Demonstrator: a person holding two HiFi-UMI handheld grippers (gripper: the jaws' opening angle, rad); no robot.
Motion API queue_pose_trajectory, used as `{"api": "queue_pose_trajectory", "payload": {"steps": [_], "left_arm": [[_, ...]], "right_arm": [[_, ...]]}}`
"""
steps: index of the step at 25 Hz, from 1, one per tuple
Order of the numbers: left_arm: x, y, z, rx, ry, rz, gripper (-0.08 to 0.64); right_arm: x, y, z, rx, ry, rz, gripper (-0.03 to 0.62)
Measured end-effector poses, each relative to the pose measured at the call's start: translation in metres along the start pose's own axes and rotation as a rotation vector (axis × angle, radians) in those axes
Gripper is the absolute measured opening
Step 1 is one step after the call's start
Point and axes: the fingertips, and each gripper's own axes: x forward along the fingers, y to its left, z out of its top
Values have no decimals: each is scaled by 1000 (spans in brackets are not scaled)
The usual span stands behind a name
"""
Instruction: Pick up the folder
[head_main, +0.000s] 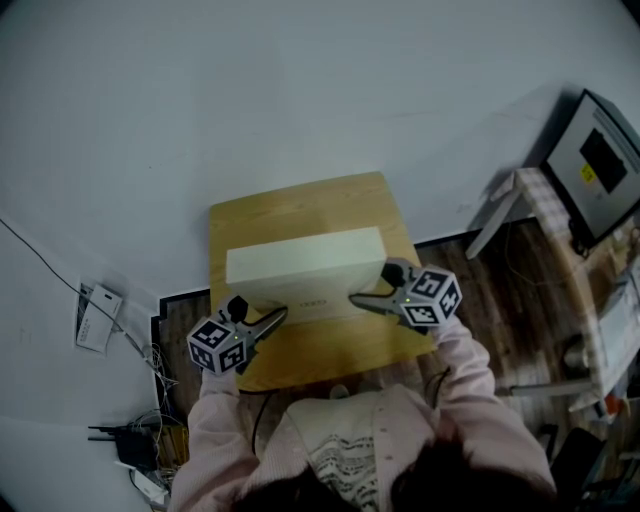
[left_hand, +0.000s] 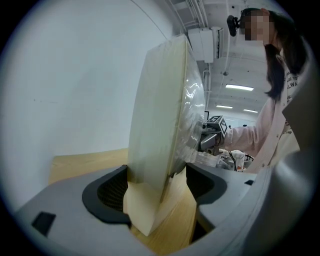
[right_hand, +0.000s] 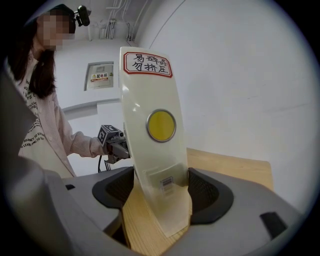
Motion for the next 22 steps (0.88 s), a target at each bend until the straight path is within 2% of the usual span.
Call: {"api": "queue_pose_trajectory", "payload": {"steps": [11,22], "left_arm": [[-5,-14,18,-5,-49,13,359],[-9,-36,42,1,-96,45,357]], "right_arm": [[-18,5,11,44,-71,-5,342],[-44,10,31,36,-125,-4,341]]}}
